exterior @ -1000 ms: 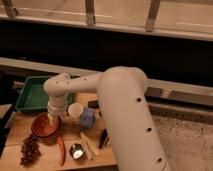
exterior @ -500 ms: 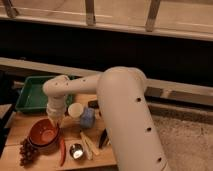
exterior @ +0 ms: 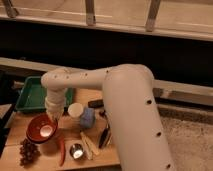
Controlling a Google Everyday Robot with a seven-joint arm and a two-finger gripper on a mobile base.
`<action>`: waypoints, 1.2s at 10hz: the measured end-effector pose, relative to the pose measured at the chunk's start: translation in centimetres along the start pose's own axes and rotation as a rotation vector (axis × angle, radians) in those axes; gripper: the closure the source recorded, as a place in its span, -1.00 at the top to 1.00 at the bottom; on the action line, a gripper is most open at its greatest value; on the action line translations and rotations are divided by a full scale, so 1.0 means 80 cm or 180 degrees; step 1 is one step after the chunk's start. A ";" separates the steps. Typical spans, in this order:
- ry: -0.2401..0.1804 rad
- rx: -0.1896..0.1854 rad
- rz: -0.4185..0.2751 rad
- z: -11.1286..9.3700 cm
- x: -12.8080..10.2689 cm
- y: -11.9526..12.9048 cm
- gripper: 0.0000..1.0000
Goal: Stack bowls into tray
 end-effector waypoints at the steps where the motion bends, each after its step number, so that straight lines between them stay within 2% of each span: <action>1: -0.0032 0.0022 -0.0009 -0.016 -0.004 -0.001 -1.00; 3: -0.0123 0.0076 -0.0013 -0.053 -0.019 -0.017 -1.00; 5: -0.0221 0.0115 0.0078 -0.086 -0.036 -0.056 -1.00; 9: -0.0565 0.0116 0.0348 -0.153 -0.073 -0.138 -1.00; 10: -0.0686 0.0120 0.0449 -0.165 -0.085 -0.159 -1.00; 12: -0.0744 0.0116 0.0498 -0.171 -0.090 -0.165 -1.00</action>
